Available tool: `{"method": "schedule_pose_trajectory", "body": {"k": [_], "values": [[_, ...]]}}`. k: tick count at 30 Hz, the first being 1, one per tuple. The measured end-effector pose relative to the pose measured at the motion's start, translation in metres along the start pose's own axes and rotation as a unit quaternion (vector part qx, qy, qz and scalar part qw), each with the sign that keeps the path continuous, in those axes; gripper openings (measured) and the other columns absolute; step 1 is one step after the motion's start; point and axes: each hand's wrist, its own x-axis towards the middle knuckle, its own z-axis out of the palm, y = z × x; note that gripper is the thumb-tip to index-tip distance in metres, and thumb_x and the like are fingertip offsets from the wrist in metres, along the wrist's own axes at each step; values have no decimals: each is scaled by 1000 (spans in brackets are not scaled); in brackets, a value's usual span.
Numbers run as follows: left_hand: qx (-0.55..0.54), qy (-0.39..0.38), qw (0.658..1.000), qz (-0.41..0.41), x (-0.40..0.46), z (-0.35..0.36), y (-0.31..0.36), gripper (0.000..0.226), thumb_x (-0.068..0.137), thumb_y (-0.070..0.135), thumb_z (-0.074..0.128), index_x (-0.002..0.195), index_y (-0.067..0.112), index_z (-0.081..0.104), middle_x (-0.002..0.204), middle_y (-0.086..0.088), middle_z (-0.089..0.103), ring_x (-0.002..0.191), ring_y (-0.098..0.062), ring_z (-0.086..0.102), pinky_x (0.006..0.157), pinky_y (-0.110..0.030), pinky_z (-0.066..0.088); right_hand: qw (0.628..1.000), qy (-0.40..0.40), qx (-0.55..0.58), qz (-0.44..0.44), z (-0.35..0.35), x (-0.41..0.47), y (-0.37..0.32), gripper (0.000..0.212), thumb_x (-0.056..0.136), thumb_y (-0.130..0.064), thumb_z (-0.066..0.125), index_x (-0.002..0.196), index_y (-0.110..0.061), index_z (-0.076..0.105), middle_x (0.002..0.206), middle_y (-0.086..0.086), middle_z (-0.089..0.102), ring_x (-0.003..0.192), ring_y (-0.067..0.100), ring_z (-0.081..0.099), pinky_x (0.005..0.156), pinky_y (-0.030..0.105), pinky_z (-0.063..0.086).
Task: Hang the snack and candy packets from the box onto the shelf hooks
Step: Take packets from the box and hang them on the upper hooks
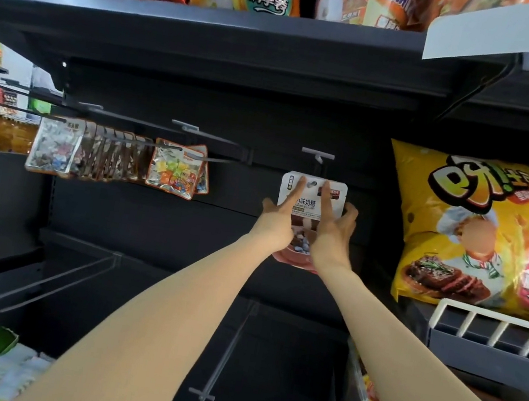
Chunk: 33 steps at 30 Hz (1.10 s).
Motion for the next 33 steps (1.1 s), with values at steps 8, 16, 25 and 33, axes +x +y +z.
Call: {"method": "schedule_pose_trajectory", "body": {"k": [8, 16, 25, 33], "values": [[1, 17, 1000, 1, 3, -7, -2, 77, 93, -2, 45, 146, 46, 17, 132, -13, 28, 82, -18, 51, 76, -27, 54, 997, 21, -62, -34, 5, -11, 3, 53, 97, -40, 47, 144, -28, 26, 146, 1, 28, 126, 20, 40, 97, 36, 41], [60, 109, 986, 114, -31, -53, -37, 34, 93, 8, 49, 123, 21, 55, 117, -5, 56, 98, -18, 59, 83, -32, 52, 981, -49, -150, -108, 10, -44, -28, 32, 94, -5, 48, 126, -11, 51, 131, 12, 42, 121, 25, 43, 94, 40, 49], [109, 184, 975, 54, -139, -159, -149, 18, 94, 22, 52, 109, 23, 62, 92, 9, 68, 81, -7, 62, 75, -32, 53, 969, -203, 25, -139, 113, -130, -125, 22, 96, -11, 49, 115, -18, 57, 106, -4, 58, 94, 6, 55, 81, 18, 43], [130, 251, 953, -110, -256, -288, -333, 10, 90, 22, 57, 95, 21, 66, 79, 8, 68, 75, -13, 63, 71, -36, 53, 918, -370, 64, -125, 309, -264, -218, 21, 95, -11, 46, 104, -17, 64, 106, -3, 62, 92, 9, 56, 71, 14, 41]]}}
